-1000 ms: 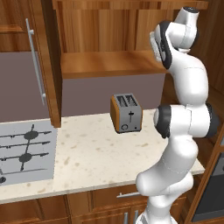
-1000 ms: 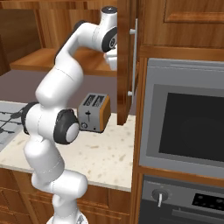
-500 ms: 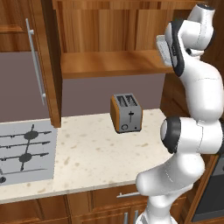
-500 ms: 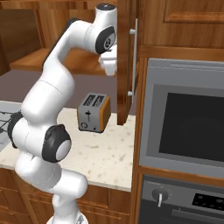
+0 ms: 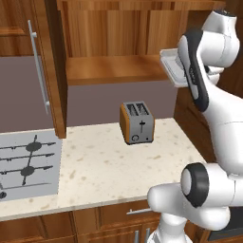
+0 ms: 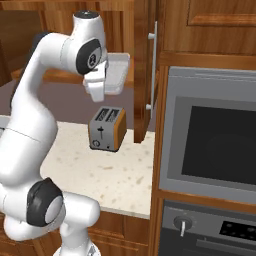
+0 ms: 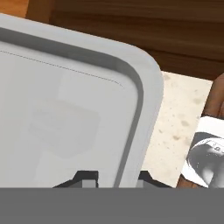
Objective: Retrieve the tupperware and aluminum foil from the cabinet and place them on the dining counter near the plate with chicken drumstick and shrimp to prepare for storing leftovers.
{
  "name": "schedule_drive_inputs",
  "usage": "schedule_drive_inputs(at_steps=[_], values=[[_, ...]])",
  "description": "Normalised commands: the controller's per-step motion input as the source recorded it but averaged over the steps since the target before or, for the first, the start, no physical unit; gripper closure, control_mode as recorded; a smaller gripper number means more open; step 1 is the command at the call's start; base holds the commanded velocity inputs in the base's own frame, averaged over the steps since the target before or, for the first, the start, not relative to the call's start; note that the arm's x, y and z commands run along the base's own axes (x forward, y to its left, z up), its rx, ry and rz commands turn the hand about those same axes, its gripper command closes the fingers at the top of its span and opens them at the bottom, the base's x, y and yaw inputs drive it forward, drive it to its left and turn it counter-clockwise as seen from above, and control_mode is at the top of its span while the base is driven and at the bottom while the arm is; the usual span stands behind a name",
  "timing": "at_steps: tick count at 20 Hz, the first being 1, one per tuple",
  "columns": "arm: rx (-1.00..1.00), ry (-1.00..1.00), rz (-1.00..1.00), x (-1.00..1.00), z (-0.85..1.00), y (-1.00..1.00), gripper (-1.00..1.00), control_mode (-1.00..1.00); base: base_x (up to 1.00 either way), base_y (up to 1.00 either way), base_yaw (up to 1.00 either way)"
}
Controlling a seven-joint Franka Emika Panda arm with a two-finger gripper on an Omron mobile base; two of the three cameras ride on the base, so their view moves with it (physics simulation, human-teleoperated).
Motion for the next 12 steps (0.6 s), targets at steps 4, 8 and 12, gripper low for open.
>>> schedule_drive_inputs(at_steps=[4,8,12], values=[[0.0,0.01,0.16,-1.0,-0.39,0.9,1.0,-1.0,0.0,0.0,0.0],[0.0,0.1,0.16,-1.0,-0.52,0.61,1.0,-1.0,0.0,0.0,0.0],[0.0,0.1,0.14,-0.94,-0.44,0.19,1.0,-1.0,0.0,0.0,0.0]])
